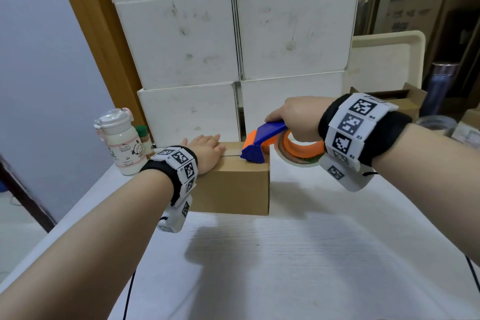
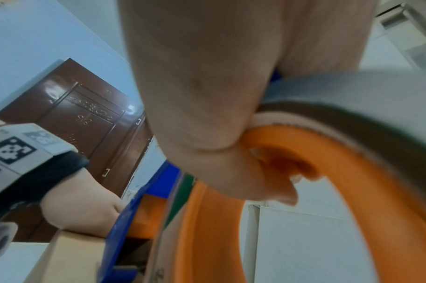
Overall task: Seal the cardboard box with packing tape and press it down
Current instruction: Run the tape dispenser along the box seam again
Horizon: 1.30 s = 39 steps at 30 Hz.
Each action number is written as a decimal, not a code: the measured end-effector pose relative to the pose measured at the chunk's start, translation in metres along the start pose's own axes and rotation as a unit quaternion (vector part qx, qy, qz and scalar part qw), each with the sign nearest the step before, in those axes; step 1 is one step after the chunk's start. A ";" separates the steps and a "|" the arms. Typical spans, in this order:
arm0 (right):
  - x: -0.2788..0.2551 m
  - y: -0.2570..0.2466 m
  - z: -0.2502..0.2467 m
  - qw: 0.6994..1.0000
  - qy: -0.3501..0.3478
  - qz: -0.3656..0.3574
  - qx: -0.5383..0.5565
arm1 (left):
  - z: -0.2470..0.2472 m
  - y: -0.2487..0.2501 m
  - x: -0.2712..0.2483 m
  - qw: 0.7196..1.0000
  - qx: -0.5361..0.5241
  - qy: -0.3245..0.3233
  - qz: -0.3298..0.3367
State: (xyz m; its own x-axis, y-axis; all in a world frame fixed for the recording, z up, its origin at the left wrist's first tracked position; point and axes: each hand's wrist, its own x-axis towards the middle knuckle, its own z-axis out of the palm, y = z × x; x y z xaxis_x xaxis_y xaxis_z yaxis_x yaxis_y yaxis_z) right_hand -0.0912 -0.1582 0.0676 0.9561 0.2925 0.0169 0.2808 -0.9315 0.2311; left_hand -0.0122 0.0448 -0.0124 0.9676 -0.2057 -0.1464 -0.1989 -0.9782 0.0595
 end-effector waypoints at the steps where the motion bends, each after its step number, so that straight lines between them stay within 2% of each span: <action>1: 0.002 0.000 -0.001 1.000 -0.002 0.002 -0.005 | -0.001 0.002 -0.001 1.000 0.016 -0.005 -0.010; 5: 0.004 -0.002 -0.004 1.000 -0.016 0.008 -0.013 | -0.010 0.014 -0.002 0.996 0.086 0.021 -0.013; 6: 0.004 -0.003 -0.004 1.000 -0.019 0.009 -0.013 | -0.012 0.019 -0.003 0.997 0.068 0.031 0.002; 9: 0.004 -0.004 -0.005 1.000 -0.023 0.011 -0.015 | -0.012 0.029 -0.003 0.996 -0.081 0.018 0.018; 11: 0.004 -0.004 -0.004 1.000 -0.022 0.011 -0.015 | -0.009 0.030 -0.007 0.994 -0.104 0.016 0.024; 14: 0.005 -0.002 -0.002 1.000 -0.016 0.010 -0.011 | -0.003 0.028 -0.013 0.997 -0.060 0.047 0.027; 19: 0.003 -0.002 0.000 1.000 -0.015 0.013 -0.001 | -0.004 0.028 -0.016 0.997 -0.059 0.027 0.037; 23: 0.003 -0.003 0.001 1.000 -0.014 0.020 0.011 | -0.001 0.029 -0.014 0.997 0.004 0.027 0.071; 32: 0.005 -0.006 0.001 0.999 -0.015 0.032 0.013 | 0.000 0.034 -0.007 0.999 0.012 0.011 0.041; 39: -0.004 -0.003 0.004 0.998 -0.009 0.035 0.052 | 0.001 0.018 0.000 0.996 0.039 0.000 0.076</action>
State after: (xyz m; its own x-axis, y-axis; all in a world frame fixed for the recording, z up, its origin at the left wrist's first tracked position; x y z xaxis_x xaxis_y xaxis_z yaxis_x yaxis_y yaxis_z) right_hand -0.0951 -0.1577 0.0628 0.9747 0.2232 0.0118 0.2199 -0.9671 0.1277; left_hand -0.0158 0.0268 -0.0125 0.9250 -0.3523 -0.1425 -0.3552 -0.9348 0.0048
